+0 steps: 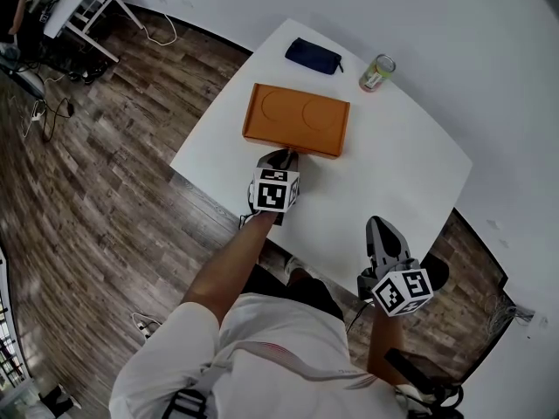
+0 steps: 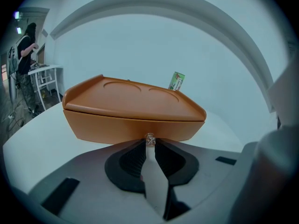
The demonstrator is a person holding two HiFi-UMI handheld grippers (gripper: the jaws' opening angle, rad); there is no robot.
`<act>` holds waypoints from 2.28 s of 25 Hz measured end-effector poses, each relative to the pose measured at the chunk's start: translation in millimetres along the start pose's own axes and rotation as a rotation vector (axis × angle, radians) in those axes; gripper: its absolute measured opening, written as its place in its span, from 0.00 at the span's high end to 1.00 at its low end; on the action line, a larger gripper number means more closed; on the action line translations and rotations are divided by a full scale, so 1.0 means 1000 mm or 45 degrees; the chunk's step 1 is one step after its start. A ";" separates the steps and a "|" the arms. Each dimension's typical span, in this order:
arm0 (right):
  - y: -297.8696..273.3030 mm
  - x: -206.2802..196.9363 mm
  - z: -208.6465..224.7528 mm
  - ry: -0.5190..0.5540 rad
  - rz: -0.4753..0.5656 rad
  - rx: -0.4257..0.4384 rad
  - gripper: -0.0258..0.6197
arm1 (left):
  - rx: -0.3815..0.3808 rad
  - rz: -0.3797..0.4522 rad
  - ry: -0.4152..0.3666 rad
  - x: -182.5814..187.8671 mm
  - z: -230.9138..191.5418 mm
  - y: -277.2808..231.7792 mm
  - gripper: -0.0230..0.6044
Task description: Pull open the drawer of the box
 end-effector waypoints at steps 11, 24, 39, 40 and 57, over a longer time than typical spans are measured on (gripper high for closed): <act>0.000 -0.005 -0.011 0.022 -0.020 0.051 0.96 | -0.003 -0.022 0.002 -0.031 0.014 0.029 0.85; 0.004 -0.015 -0.013 0.033 -0.048 0.085 0.96 | 0.072 -0.033 0.044 -0.038 0.023 0.026 0.85; 0.008 -0.020 -0.012 0.027 -0.052 0.100 0.96 | 0.095 -0.044 0.044 -0.048 0.034 0.034 0.85; 0.008 -0.020 -0.012 0.027 -0.052 0.103 0.96 | 0.098 -0.040 0.042 -0.050 0.034 0.034 0.85; 0.020 -0.021 -0.013 0.055 -0.052 0.152 0.96 | 0.109 -0.065 0.079 -0.087 0.059 0.065 0.85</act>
Point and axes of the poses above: the fingertips, and each gripper's own axes: y backward along the fingers, z to its right, x out of its top, the point moved 4 cm from there along y, backward along the fingers, and after that the axes turned 8 degrees about -y, right-handed, at the moved point
